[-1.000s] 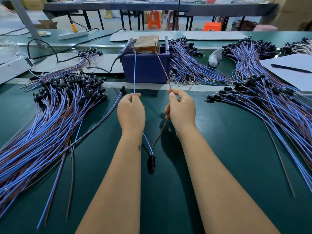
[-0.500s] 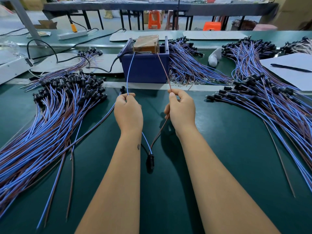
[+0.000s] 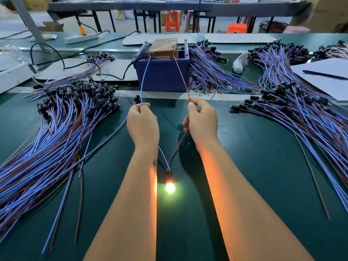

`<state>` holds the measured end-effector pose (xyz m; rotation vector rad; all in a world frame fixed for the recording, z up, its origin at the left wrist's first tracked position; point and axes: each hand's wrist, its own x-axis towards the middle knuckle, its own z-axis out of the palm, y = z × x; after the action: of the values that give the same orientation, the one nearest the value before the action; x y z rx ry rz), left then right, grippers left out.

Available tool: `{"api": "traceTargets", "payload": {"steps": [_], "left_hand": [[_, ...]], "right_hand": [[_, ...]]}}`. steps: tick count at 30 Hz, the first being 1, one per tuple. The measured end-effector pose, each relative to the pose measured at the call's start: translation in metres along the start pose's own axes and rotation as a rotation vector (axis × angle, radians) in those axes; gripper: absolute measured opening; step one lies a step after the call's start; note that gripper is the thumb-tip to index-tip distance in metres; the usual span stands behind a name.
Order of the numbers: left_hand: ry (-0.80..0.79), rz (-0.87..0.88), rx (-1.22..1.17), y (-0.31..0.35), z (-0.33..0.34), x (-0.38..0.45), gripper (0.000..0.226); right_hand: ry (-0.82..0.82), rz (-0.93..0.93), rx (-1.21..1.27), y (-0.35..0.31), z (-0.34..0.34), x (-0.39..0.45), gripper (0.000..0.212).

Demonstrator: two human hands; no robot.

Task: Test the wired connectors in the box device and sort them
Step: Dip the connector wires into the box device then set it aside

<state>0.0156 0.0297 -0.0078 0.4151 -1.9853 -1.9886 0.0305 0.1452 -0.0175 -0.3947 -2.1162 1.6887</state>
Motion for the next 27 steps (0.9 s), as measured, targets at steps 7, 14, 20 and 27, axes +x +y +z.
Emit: {"api": "traceTargets", "payload": {"steps": [7, 14, 20, 27], "left_hand": [[0.031, -0.004, -0.048, 0.000, -0.001, 0.001, 0.026], [0.009, 0.018, -0.032, -0.002, -0.001, 0.002, 0.025], [-0.323, 0.070, 0.046, -0.003, 0.008, -0.003, 0.024], [-0.451, 0.081, -0.021, -0.003, 0.009, -0.004, 0.013]], "right_hand": [[0.004, -0.004, -0.009, -0.001, 0.000, 0.000, 0.023], [0.016, -0.004, 0.006, -0.003, -0.001, -0.002, 0.024], [0.006, -0.062, 0.073, -0.008, -0.002, -0.008, 0.017], [-0.045, -0.087, 0.043, -0.006, -0.007, -0.007, 0.013]]}}
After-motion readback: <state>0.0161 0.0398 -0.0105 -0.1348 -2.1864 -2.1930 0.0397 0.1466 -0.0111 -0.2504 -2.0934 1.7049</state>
